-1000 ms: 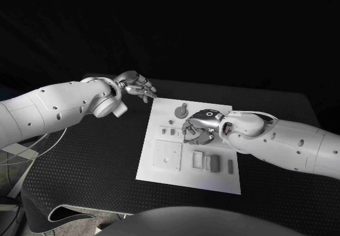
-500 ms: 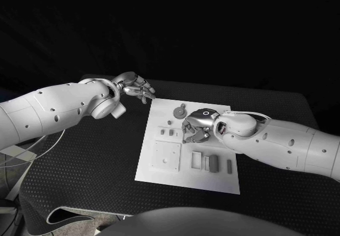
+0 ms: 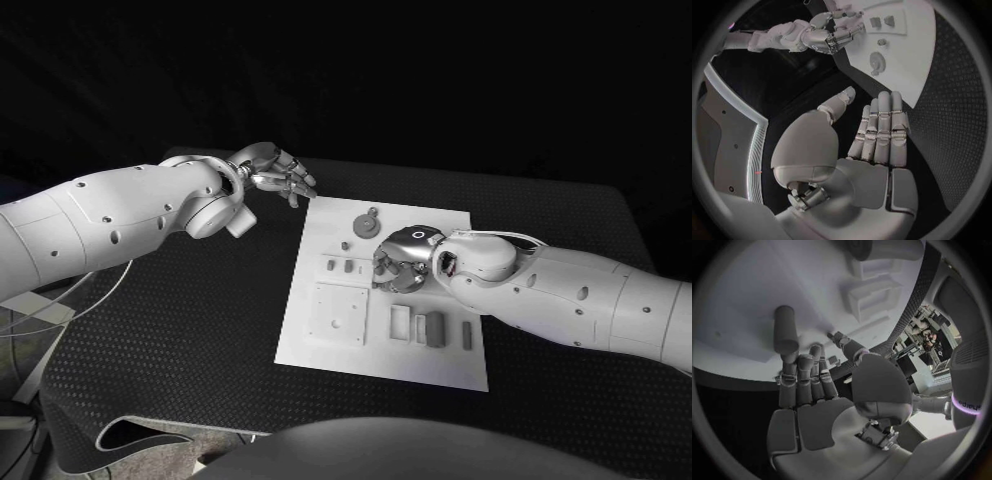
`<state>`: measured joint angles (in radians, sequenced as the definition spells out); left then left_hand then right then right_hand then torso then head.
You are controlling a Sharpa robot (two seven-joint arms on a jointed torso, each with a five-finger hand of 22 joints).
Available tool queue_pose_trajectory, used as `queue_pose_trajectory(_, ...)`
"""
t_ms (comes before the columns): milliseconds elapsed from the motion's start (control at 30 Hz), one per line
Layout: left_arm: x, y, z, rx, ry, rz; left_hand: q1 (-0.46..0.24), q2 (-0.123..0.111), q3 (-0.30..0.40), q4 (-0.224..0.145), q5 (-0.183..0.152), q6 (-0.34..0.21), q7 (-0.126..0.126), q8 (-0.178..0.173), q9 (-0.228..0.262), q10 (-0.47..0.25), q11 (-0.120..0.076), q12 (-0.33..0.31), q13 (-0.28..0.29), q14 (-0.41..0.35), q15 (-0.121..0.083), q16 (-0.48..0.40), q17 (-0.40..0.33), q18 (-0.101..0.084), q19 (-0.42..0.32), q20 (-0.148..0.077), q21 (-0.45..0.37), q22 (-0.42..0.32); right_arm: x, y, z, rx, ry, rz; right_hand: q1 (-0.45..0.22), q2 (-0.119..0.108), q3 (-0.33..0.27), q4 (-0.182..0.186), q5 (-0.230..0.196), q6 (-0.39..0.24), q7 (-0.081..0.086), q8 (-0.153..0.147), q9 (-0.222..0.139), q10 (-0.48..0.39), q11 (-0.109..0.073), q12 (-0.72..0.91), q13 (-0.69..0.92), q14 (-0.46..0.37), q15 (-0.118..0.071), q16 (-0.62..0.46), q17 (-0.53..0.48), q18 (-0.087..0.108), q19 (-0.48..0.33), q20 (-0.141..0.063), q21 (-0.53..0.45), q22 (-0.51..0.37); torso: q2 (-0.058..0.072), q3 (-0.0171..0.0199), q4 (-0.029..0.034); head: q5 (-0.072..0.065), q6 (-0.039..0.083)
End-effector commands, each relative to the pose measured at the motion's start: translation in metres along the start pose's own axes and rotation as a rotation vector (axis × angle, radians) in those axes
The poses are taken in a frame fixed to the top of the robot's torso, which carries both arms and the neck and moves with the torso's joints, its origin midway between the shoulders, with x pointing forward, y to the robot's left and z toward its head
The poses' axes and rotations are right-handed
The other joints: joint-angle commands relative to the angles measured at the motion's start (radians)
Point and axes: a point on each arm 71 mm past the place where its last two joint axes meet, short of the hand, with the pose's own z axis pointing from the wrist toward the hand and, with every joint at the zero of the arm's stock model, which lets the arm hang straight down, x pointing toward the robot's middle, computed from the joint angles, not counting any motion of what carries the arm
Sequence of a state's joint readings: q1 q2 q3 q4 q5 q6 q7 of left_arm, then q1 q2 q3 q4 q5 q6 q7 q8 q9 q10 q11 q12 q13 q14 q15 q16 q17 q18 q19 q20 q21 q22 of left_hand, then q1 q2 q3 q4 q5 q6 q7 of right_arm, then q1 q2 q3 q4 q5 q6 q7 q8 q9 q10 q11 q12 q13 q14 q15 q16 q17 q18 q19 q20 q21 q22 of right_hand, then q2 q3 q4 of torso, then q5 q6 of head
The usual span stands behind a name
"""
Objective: Assemble the parts on the task board
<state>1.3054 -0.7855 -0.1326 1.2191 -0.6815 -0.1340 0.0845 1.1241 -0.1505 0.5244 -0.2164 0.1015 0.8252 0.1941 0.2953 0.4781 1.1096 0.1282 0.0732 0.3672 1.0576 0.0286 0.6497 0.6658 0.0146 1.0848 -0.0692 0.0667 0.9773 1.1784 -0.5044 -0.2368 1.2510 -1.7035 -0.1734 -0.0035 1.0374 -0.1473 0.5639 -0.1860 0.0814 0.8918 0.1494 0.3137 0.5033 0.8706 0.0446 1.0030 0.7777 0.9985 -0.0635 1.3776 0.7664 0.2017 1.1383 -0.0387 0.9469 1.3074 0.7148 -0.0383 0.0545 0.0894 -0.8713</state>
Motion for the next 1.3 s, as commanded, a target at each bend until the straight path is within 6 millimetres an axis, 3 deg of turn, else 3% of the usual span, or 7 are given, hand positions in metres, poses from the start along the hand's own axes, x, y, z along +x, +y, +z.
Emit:
queue_pose_trajectory(33, 0.001, -0.002, 0.0, 0.011, 0.011, 0.001, 0.001, 0.01, -0.001, 0.006, 0.002, -0.007, 0.0, 0.004, -0.001, -0.004, 0.003, -0.002, 0.001, 0.007, -0.001, -0.004, 0.002, 0.002, 0.006, -0.002, 0.003, -0.002, 0.004, -0.001, 0.0, 0.001, 0.026, -0.013, 0.002, 0.008, 0.001, -0.009, 0.003, 0.003, 0.001, 0.001, -0.001, 0.005, -0.001, 0.004, -0.001, 0.007, 0.002, 0.002, -0.001, 0.06, 0.003, -0.003, 0.006, 0.016, -0.001, -0.0001, 0.0005, 0.003, -0.001)
queue_pose_trajectory(367, 0.001, -0.002, 0.001, 0.013, 0.011, 0.001, 0.002, 0.01, -0.001, 0.006, 0.002, -0.006, -0.001, 0.005, -0.001, -0.004, 0.003, -0.002, 0.001, 0.007, -0.001, -0.004, 0.003, 0.002, 0.005, -0.002, 0.003, -0.002, 0.009, 0.007, 0.003, -0.021, 0.038, -0.019, 0.028, 0.035, 0.005, -0.055, 0.003, 0.019, -0.003, 0.003, -0.001, 0.014, -0.004, 0.005, -0.006, 0.01, -0.001, 0.006, 0.002, 0.06, 0.007, -0.005, 0.01, 0.019, 0.0, 0.001, 0.0005, 0.007, -0.001)
queue_pose_trajectory(700, 0.002, -0.003, 0.001, 0.013, 0.012, 0.001, 0.002, 0.011, 0.0, 0.006, 0.002, -0.006, -0.001, 0.005, -0.002, -0.004, 0.003, -0.002, 0.001, 0.008, -0.001, -0.005, 0.003, 0.002, 0.005, -0.002, 0.003, -0.002, 0.014, 0.012, 0.004, -0.033, 0.052, -0.051, 0.052, 0.062, 0.013, -0.098, 0.004, 0.058, -0.017, 0.02, 0.007, 0.036, -0.017, 0.009, -0.01, 0.024, -0.013, 0.013, 0.008, 0.06, 0.021, -0.01, 0.019, 0.02, 0.0, 0.0003, 0.0005, 0.009, -0.001)
queue_pose_trajectory(1000, 0.002, -0.003, 0.001, 0.014, 0.012, 0.001, 0.003, 0.011, 0.0, 0.006, 0.002, -0.006, -0.001, 0.005, -0.002, -0.004, 0.003, -0.002, 0.002, 0.008, -0.001, -0.006, 0.004, 0.002, 0.005, -0.002, 0.003, -0.002, 0.018, 0.014, 0.005, -0.026, 0.068, -0.076, 0.054, 0.056, 0.01, -0.1, 0.003, 0.065, -0.02, 0.023, 0.009, 0.043, -0.02, 0.01, -0.011, 0.029, -0.016, 0.016, 0.011, 0.06, 0.025, -0.012, 0.023, 0.021, -0.003, -0.0016, -0.0001, 0.009, -0.001)
queue_pose_trajectory(1133, 0.002, -0.003, 0.001, 0.014, 0.012, 0.001, 0.003, 0.011, 0.0, 0.006, 0.002, -0.006, -0.001, 0.005, -0.002, -0.004, 0.003, -0.002, 0.002, 0.008, -0.001, -0.006, 0.005, 0.002, 0.005, -0.002, 0.003, -0.002, 0.018, 0.016, 0.006, -0.026, 0.074, -0.087, 0.053, 0.054, 0.009, -0.1, 0.003, 0.068, -0.021, 0.024, 0.009, 0.044, -0.021, 0.011, -0.011, 0.03, -0.017, 0.017, 0.011, 0.06, 0.026, -0.012, 0.025, 0.021, -0.001, 0.0003, -0.0002, 0.01, -0.001)
queue_pose_trajectory(1300, 0.002, -0.003, 0.001, 0.014, 0.012, 0.001, 0.004, 0.011, 0.0, 0.005, 0.002, -0.006, -0.001, 0.005, -0.002, -0.004, 0.003, -0.002, 0.002, 0.008, -0.001, -0.006, 0.005, 0.003, 0.005, -0.002, 0.003, -0.002, 0.021, 0.018, 0.007, -0.025, 0.1, -0.097, 0.036, 0.06, 0.006, -0.089, 0.004, 0.067, -0.021, 0.022, 0.009, 0.048, -0.022, 0.008, -0.014, 0.034, -0.018, 0.017, 0.013, 0.06, 0.029, -0.012, 0.028, 0.021, -0.001, -0.0007, -0.0006, 0.008, -0.001)
